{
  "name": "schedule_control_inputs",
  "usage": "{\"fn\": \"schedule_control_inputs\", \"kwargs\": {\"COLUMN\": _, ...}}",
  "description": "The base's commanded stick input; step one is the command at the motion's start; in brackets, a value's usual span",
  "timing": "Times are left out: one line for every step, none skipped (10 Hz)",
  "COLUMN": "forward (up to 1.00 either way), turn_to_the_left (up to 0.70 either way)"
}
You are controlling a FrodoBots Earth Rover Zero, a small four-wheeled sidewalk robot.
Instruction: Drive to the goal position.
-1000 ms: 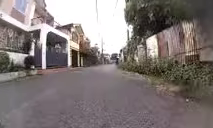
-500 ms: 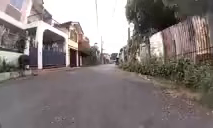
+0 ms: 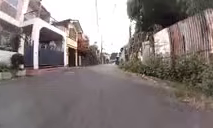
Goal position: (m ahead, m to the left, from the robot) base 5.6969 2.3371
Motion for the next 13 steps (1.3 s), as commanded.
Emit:
{"fn": "schedule_control_inputs", "kwargs": {"forward": 1.0, "turn_to_the_left": 0.0}}
{"fn": "schedule_control_inputs", "kwargs": {"forward": 1.0, "turn_to_the_left": 0.0}}
{"fn": "schedule_control_inputs", "kwargs": {"forward": 1.0, "turn_to_the_left": 0.0}}
{"fn": "schedule_control_inputs", "kwargs": {"forward": 1.0, "turn_to_the_left": 0.0}}
{"fn": "schedule_control_inputs", "kwargs": {"forward": 1.0, "turn_to_the_left": 0.0}}
{"fn": "schedule_control_inputs", "kwargs": {"forward": 1.0, "turn_to_the_left": 0.0}}
{"fn": "schedule_control_inputs", "kwargs": {"forward": 1.0, "turn_to_the_left": 0.0}}
{"fn": "schedule_control_inputs", "kwargs": {"forward": 1.0, "turn_to_the_left": 0.0}}
{"fn": "schedule_control_inputs", "kwargs": {"forward": 1.0, "turn_to_the_left": 0.0}}
{"fn": "schedule_control_inputs", "kwargs": {"forward": 1.0, "turn_to_the_left": 0.0}}
{"fn": "schedule_control_inputs", "kwargs": {"forward": 1.0, "turn_to_the_left": 0.0}}
{"fn": "schedule_control_inputs", "kwargs": {"forward": 1.0, "turn_to_the_left": 0.0}}
{"fn": "schedule_control_inputs", "kwargs": {"forward": 1.0, "turn_to_the_left": 0.0}}
